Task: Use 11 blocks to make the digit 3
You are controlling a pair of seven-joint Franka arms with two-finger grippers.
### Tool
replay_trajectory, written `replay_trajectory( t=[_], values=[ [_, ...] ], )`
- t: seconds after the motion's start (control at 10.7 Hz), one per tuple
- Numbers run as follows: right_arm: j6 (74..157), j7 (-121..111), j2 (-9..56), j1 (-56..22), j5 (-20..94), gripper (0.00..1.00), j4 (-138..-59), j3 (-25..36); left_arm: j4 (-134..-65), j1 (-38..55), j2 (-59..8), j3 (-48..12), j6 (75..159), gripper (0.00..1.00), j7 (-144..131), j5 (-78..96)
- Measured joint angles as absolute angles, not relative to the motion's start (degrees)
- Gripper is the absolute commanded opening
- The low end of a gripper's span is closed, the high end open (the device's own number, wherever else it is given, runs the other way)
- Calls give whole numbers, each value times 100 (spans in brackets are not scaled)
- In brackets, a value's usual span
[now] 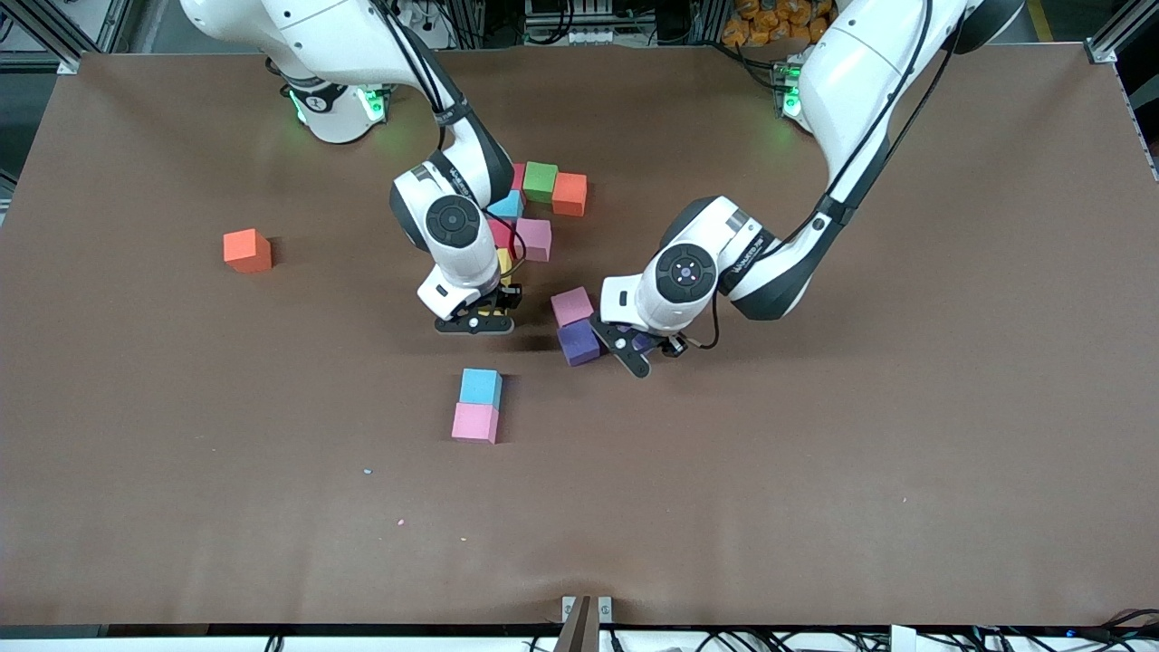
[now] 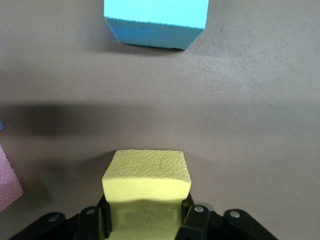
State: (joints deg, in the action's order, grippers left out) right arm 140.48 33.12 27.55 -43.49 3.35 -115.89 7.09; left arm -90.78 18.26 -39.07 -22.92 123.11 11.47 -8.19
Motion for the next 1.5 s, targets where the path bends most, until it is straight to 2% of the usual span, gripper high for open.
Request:
replay_trajectory(
  t=[0.09,0.19,0.38,0.47,0.56,0.66,0.94,1.5],
  values=[
    [14061,3312,2749,-4349,335,0,-11601,709,-9052,1813,-3890,-2344,12308,0,1407,-812],
    [14070,3312,2746,-4349,335,0,-11606,709,-9036,1812,-3859,-2448,12221,4,1595,-812],
    [14073,3312,2742,-4350,335,0,-11614,708,-9030,1833,-3790,-2591,11998,0,2326,-811],
    [14073,3312,2740,-4350,335,16,-11618,706,-9029,1846,-3782,-2609,11944,0,2815,-804],
    [14072,3312,2738,-4351,335,97,-11621,704,-9030,1849,-3782,-2612,11847,0,3159,-797],
    [14061,3311,2736,-4354,335,100,-11623,702,-9027,1841,-3780,-2633,11726,0,3358,-796],
    [13826,3292,2704,-4406,333,100,-11601,679,-9010,1839,-3734,-2848,11554,0,3452,-796],
    [13204,2915,2046,-3973,327,100,-11565,740,-9017,1841,-3720,-3127,11507,0,3497,-791]
  ],
)
